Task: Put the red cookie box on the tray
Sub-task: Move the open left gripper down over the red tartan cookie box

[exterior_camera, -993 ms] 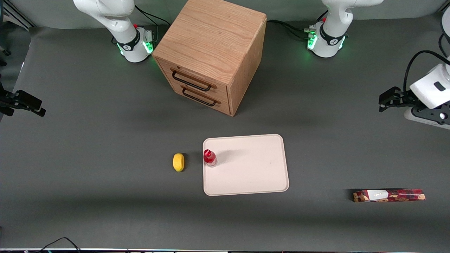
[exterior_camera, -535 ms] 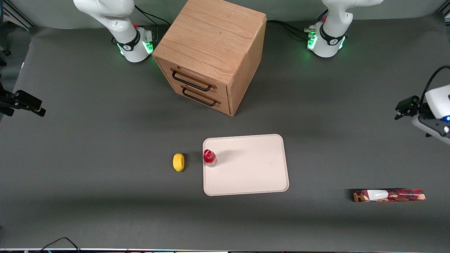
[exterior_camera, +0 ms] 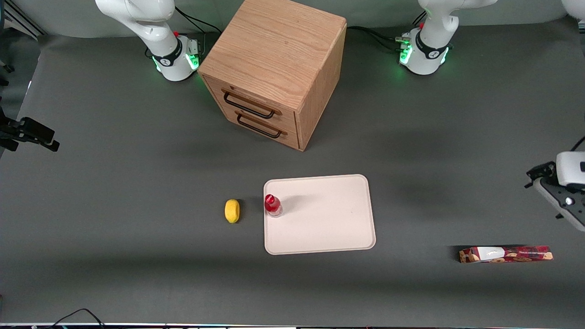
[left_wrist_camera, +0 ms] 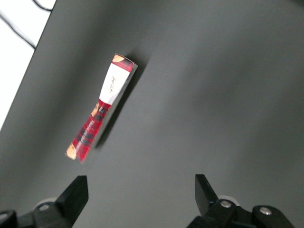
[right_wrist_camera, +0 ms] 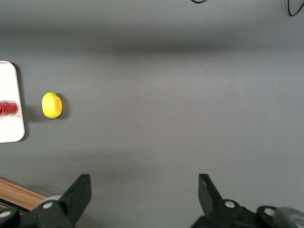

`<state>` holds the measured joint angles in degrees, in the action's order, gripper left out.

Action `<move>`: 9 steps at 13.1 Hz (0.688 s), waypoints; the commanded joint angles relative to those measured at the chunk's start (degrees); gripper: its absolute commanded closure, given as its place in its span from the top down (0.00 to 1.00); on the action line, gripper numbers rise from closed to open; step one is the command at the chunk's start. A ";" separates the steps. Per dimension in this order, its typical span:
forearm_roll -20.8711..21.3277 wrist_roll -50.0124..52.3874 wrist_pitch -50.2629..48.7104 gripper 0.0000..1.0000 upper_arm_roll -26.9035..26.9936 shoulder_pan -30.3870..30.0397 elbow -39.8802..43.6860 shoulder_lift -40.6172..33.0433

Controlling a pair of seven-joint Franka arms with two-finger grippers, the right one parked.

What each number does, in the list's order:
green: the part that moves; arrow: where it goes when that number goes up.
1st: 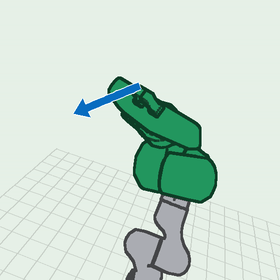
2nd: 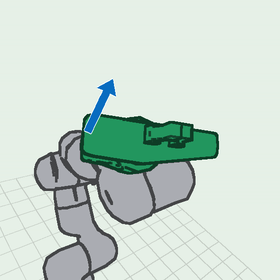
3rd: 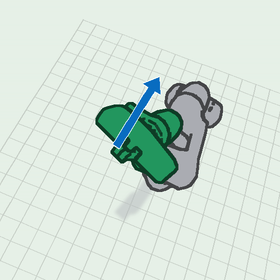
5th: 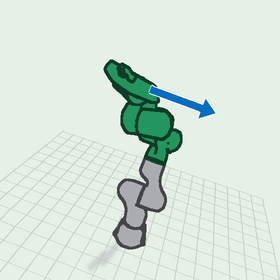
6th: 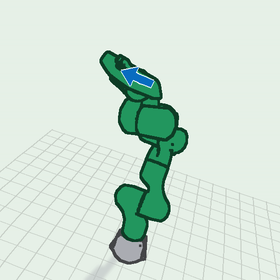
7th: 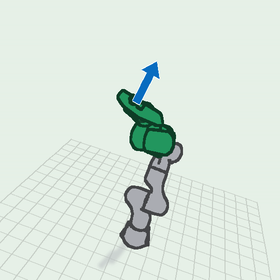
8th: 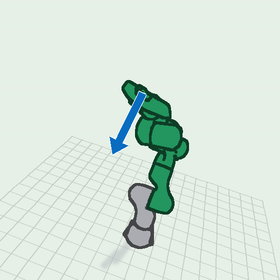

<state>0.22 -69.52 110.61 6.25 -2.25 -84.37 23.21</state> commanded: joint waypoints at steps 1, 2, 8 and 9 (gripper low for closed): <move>-2.06 -8.59 4.94 1.00 0.95 0.06 3.51 6.57; -2.41 -10.52 7.66 1.00 1.04 -0.03 3.60 8.33; -7.06 -21.69 15.85 1.00 1.39 -1.70 9.75 18.88; -8.11 -22.05 16.73 1.00 1.48 -2.05 9.32 19.59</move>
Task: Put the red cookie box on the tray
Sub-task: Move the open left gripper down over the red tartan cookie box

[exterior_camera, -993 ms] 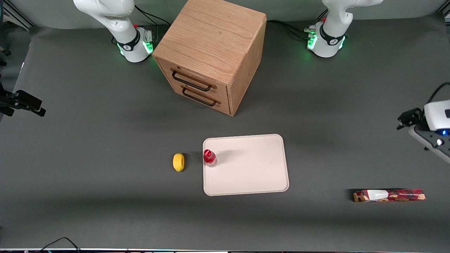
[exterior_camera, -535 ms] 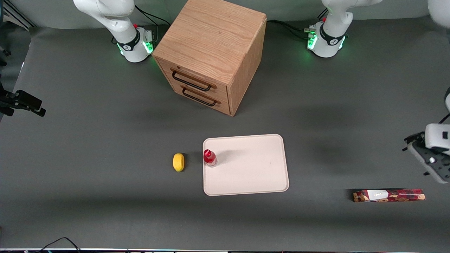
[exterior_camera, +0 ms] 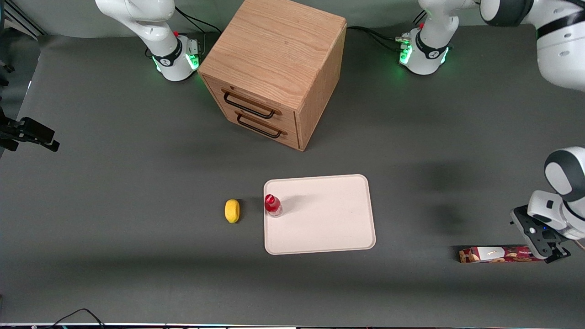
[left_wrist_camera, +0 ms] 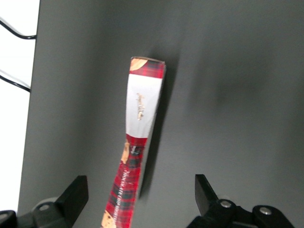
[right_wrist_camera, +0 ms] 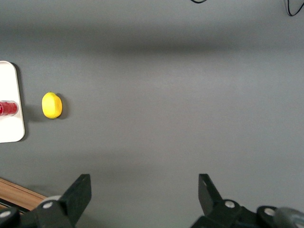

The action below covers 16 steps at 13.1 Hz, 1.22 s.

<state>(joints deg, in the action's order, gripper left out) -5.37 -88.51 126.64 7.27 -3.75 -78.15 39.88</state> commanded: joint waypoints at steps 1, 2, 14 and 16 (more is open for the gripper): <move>-3.58 -3.25 0.71 1.00 0.46 -0.99 3.09 3.97; -3.68 -3.43 0.97 1.00 0.46 -0.99 3.09 4.24; -5.53 -5.71 7.21 1.00 0.46 -0.12 2.21 8.46; -5.88 -5.71 8.53 1.00 0.46 -0.12 2.21 9.68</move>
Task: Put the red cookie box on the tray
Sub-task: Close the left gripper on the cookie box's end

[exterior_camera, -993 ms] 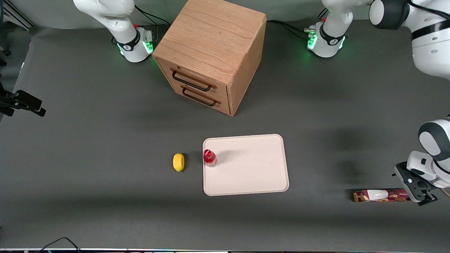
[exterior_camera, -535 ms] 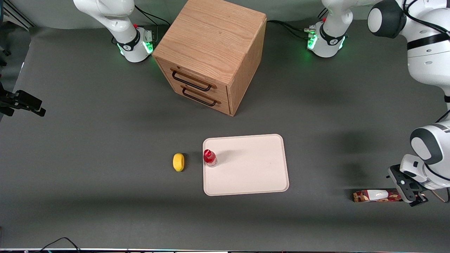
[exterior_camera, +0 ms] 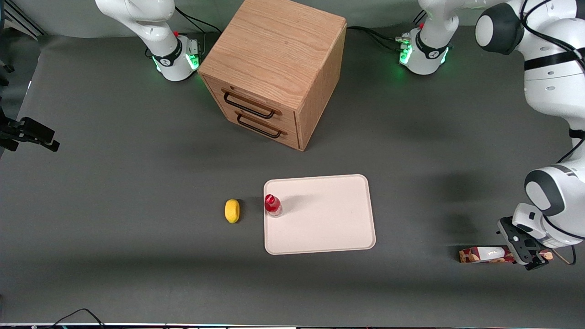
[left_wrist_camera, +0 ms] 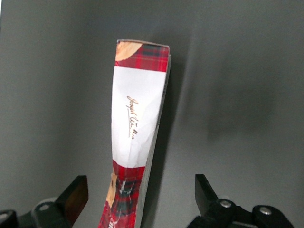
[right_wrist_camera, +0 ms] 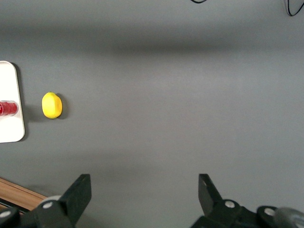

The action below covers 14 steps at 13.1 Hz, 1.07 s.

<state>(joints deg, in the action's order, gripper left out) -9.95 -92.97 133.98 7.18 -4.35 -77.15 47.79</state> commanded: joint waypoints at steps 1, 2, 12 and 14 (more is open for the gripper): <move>-1.39 -1.25 1.54 1.00 0.55 0.39 1.21 2.21; -1.39 -1.25 1.89 1.00 0.55 0.39 1.12 2.39; -1.04 -1.69 3.74 0.00 0.46 0.66 1.56 4.50; -1.12 -3.10 3.92 0.00 0.47 0.92 1.65 4.59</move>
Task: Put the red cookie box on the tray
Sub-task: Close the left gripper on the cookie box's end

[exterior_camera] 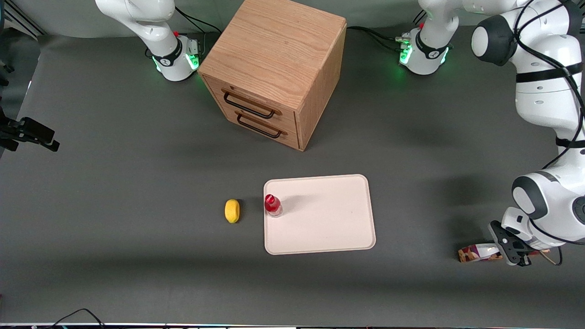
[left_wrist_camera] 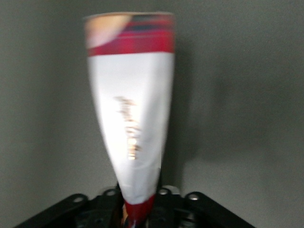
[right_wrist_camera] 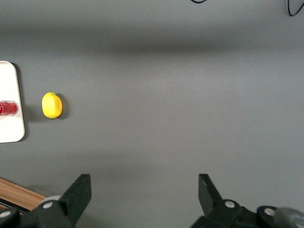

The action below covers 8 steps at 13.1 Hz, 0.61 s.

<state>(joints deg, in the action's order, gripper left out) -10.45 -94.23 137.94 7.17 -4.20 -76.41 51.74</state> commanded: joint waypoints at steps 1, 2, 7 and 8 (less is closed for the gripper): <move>-0.62 -1.83 -0.22 0.00 0.48 0.86 0.91 0.56; -0.71 -1.66 -0.74 0.00 0.48 0.86 1.09 0.47; 0.25 1.59 -16.16 0.00 1.09 2.09 2.05 -7.85; 1.74 1.95 -21.35 0.00 1.18 2.35 2.32 -11.01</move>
<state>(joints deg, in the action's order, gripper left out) -10.21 -93.80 125.53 7.26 -2.76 -73.24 48.03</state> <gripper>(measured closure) 0.903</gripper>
